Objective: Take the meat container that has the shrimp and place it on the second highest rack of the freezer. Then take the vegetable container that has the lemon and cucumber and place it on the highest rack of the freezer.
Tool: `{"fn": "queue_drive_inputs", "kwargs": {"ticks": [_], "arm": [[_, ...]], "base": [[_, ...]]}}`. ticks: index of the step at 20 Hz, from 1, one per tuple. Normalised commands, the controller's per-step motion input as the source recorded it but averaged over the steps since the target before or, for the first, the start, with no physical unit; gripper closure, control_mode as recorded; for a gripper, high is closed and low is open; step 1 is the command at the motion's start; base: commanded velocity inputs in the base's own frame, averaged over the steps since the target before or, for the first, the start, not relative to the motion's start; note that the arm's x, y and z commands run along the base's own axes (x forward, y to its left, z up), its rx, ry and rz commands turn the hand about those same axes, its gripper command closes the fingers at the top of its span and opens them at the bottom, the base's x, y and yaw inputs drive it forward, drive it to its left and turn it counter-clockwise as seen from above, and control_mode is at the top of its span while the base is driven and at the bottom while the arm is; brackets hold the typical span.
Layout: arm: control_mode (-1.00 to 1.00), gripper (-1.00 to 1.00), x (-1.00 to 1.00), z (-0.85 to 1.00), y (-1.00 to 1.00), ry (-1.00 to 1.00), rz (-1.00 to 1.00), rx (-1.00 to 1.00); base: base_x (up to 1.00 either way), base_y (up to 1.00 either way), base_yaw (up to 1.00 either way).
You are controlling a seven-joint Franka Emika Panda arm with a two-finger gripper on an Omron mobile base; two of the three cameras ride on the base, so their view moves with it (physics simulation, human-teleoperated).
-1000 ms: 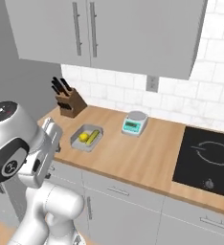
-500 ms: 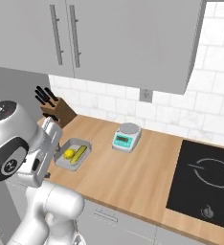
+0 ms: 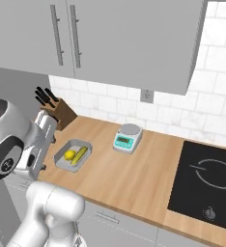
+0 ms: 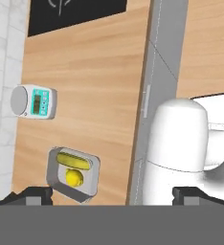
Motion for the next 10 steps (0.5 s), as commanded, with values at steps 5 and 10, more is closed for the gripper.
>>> {"fn": "queue_drive_inputs", "kwargs": {"ticks": [5, 10], "arm": [[-1.0, -1.0, 0.7, -0.21, 0.78, 0.0, -0.15, 0.0], [-1.0, -1.0, 0.68, -0.54, 0.5, -0.11, -0.24, 0.0]], "base": [[0.0, 0.0, 0.0], [0.0, 0.0, 0.0]]}}
